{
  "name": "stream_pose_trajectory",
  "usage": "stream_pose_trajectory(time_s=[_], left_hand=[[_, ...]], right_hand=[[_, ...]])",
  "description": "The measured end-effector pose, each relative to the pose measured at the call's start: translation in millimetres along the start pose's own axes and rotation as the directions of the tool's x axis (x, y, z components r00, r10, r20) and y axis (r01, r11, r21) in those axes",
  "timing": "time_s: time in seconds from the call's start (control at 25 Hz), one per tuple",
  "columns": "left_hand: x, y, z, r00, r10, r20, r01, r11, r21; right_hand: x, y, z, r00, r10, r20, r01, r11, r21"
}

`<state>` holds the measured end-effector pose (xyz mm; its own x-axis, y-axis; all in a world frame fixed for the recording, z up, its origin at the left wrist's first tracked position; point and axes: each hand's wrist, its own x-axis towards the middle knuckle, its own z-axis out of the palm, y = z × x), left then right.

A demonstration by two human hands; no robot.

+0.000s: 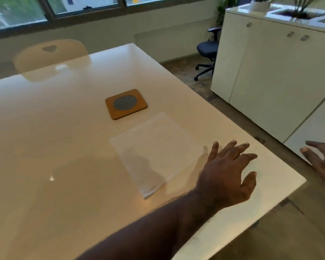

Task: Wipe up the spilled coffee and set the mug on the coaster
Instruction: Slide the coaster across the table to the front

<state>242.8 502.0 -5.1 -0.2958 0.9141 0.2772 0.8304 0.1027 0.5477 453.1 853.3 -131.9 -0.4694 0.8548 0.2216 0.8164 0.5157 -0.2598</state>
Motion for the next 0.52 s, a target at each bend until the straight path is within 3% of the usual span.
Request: stream_pose_trajectory(time_s=[0.08, 0.24, 0.36, 0.52], left_hand=[[-19, -11, -20, 0.999, -0.043, -0.034, 0.044, 0.998, 0.035], [-66, -45, -65, 0.978, -0.161, -0.134, 0.177, 0.978, 0.113], [-110, -75, -99, 0.942, -0.307, -0.137, 0.321, 0.943, 0.09], [-184, -119, -143, 0.873, -0.469, -0.132, 0.483, 0.867, 0.121]], right_hand=[[7, -34, -6, 0.997, -0.079, 0.019, 0.078, 0.996, 0.04], [-40, -180, -46, 0.963, -0.244, 0.111, 0.237, 0.969, 0.073], [-93, -288, -70, 0.903, -0.382, 0.198, 0.364, 0.923, 0.123], [-153, -385, -62, 0.797, -0.525, 0.298, 0.495, 0.851, 0.174]])
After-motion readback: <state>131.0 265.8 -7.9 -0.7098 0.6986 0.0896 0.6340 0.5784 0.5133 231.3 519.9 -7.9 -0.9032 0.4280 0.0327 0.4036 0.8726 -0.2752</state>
